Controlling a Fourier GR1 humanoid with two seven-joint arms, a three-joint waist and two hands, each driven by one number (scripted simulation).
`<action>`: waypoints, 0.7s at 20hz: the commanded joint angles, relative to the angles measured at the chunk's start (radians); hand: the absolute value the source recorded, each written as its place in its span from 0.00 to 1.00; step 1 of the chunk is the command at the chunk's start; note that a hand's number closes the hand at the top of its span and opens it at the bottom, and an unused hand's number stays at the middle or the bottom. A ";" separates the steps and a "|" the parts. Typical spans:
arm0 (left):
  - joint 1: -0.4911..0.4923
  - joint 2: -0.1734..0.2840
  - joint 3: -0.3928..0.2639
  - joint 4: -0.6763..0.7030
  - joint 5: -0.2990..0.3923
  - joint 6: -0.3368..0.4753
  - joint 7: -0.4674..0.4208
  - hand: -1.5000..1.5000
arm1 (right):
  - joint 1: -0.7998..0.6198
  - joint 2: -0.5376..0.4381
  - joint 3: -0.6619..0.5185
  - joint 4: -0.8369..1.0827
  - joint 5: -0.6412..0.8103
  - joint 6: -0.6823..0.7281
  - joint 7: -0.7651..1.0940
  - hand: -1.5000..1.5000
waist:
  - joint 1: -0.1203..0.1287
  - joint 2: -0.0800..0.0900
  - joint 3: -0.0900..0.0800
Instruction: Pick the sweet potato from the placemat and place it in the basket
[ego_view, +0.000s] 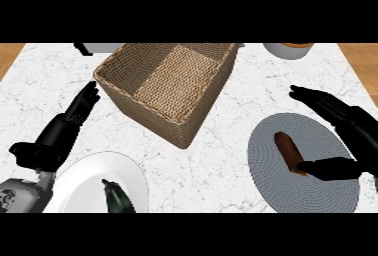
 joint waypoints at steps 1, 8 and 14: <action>-0.046 -0.015 0.001 -0.002 -0.001 0.008 0.041 0.50 | -0.081 -0.158 0.006 -0.100 0.090 0.151 0.225 0.00 | 0.009 0.002 -0.002; -0.045 -0.028 0.011 0.005 -0.019 -0.002 0.026 0.50 | -0.077 -0.322 -0.028 -0.228 -0.175 0.556 0.431 0.00 | 0.013 0.007 0.002; 0.014 -0.035 0.037 -0.063 -0.027 -0.048 0.053 0.50 | -0.018 -0.354 -0.239 -0.311 -0.400 0.689 0.518 0.00 | 0.025 0.008 0.005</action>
